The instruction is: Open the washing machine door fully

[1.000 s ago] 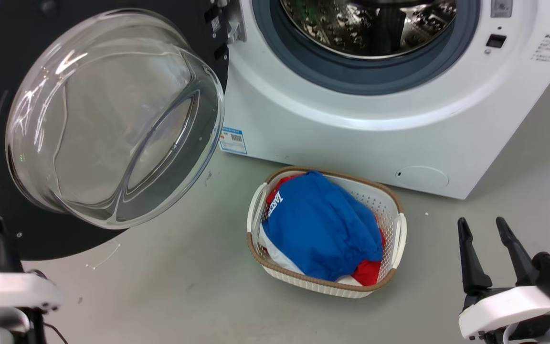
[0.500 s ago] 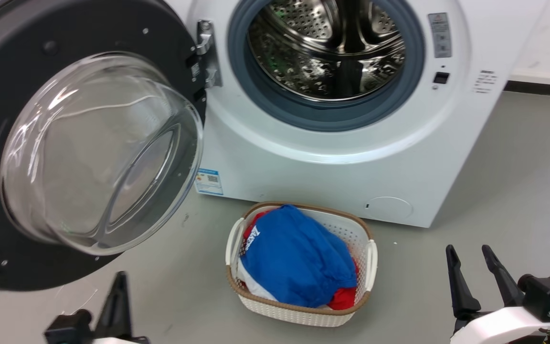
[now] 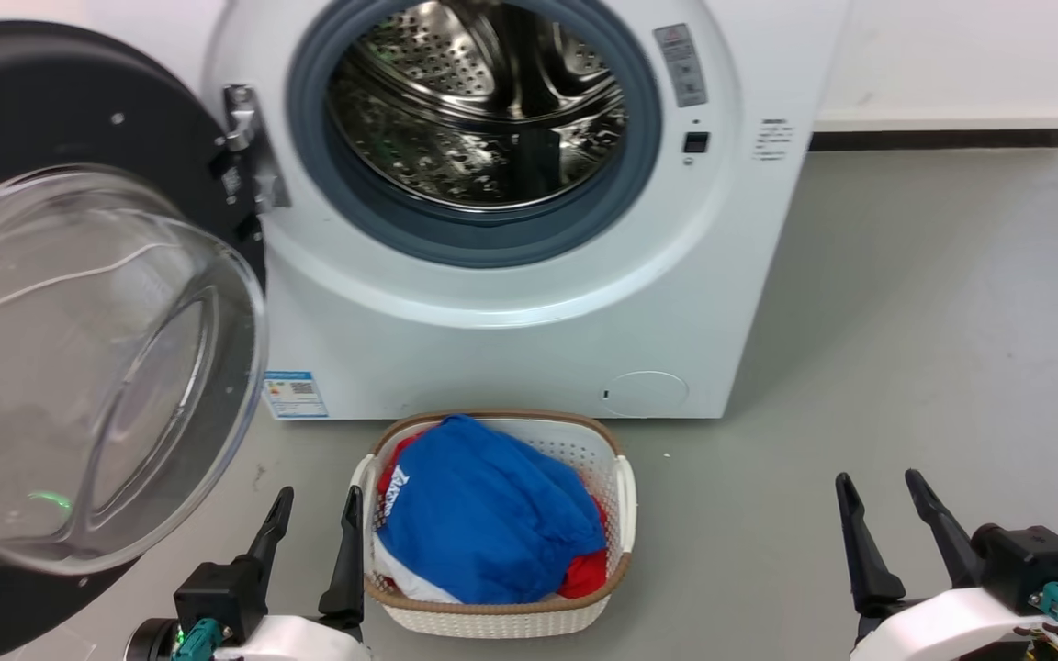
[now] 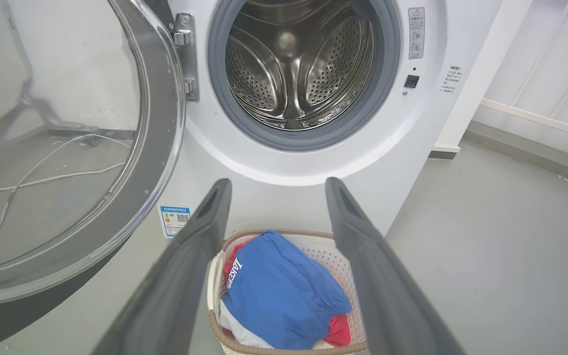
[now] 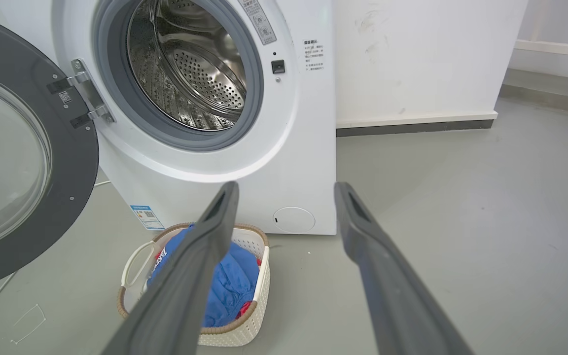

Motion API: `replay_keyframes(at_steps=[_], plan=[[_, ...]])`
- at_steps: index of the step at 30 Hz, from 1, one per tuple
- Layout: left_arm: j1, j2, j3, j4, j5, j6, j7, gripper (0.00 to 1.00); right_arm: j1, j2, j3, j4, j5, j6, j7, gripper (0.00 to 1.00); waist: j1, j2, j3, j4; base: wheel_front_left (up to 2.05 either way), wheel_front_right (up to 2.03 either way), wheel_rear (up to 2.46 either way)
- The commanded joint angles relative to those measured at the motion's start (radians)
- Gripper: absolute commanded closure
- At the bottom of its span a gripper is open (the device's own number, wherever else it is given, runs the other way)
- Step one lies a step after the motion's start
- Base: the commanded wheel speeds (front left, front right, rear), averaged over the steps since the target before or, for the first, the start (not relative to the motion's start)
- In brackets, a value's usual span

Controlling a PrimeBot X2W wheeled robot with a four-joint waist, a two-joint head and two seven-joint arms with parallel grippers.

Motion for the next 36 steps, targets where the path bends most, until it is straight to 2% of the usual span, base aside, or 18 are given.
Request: replay_keyframes(at_steps=[1,12,36], plan=[[-0.011,0.006,-0.002,0.007,0.011,0.009,-0.001,0.00,0.000,0.002,0.005,-0.005,-0.007,0.000,0.002,0.00,0.0000,-0.0001,0.001,-0.034,0.00,0.00,0.00],[0.005,0.000,0.003,0.031,0.024,0.051,-0.006,0.00,-0.006,0.002,0.024,-0.006,-0.033,0.000,-0.004,0.00,0.0000,-0.0001,0.004,-0.060,0.00,0.00,0.00],[-0.027,0.008,-0.001,0.043,0.025,0.049,-0.011,0.00,-0.033,0.002,0.030,0.014,-0.048,0.000,-0.015,0.00,0.0000,-0.0001,0.022,-0.051,0.00,0.00,0.00]])
